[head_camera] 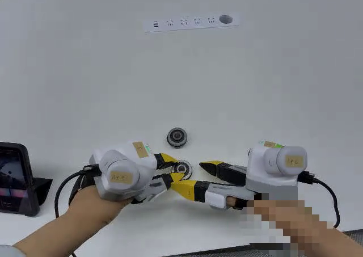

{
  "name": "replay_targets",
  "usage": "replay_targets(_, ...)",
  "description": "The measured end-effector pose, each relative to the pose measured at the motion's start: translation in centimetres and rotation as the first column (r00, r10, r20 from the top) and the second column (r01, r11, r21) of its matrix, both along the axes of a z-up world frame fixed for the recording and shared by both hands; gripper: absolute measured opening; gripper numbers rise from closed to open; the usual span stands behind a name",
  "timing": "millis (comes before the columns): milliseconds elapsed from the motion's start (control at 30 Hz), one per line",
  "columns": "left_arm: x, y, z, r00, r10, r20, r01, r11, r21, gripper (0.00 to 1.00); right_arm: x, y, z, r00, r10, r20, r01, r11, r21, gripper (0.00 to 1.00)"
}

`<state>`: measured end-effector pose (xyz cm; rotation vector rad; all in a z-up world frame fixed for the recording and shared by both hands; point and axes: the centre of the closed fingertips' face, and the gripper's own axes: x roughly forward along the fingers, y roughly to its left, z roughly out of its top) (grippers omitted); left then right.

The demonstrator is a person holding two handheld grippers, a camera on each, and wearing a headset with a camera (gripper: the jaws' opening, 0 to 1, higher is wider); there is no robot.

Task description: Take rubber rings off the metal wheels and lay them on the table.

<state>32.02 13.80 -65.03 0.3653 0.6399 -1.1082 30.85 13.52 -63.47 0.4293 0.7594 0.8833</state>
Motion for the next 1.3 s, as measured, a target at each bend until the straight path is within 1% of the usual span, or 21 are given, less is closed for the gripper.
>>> replay_targets(133,0.0,0.0,-0.4,1.0,-0.005,-0.007,0.006,1.0,0.009,0.16,0.0,0.1,-0.1,1.0,0.001,-0.003,-0.001,1.0,0.003,0.63)
replay_targets(167,0.1,0.0,-0.3,1.0,-0.006,-0.004,0.006,1.0,0.008,0.16,0.0,0.1,-0.1,1.0,0.001,-0.003,-0.001,1.0,0.003,0.63)
replay_targets(367,0.1,-0.3,-0.4,1.0,-0.014,-0.008,0.014,1.0,0.002,0.15,0.0,0.2,-0.2,1.0,0.001,-0.008,-0.001,1.0,0.005,0.63)
replay_targets(400,0.0,-0.2,-0.5,1.0,-0.016,-0.013,0.016,1.0,0.01,0.14,0.0,0.3,-0.2,1.0,0.001,-0.008,-0.001,1.0,0.006,0.63)
replay_targets(433,0.0,-0.2,-0.5,1.0,-0.02,-0.004,0.02,1.0,0.009,0.14,0.1,0.3,-0.2,1.0,0.001,-0.008,-0.001,1.0,0.008,0.63)
replay_targets(467,0.0,-0.3,-0.5,1.0,-0.021,-0.002,0.021,1.0,0.008,0.14,0.1,0.3,-0.2,1.0,0.0,-0.007,0.0,1.0,0.008,0.63)
replay_targets(767,0.1,-0.2,-0.5,1.0,-0.029,-0.003,0.029,1.0,-0.001,0.13,0.3,0.6,-0.3,1.0,0.002,-0.019,-0.002,1.0,0.016,0.63)
replay_targets(1300,0.1,-0.2,-0.5,1.0,-0.013,-0.004,0.013,1.0,-0.017,0.13,1.0,1.5,-0.1,0.998,-0.002,-0.06,0.005,0.998,0.065,0.62)
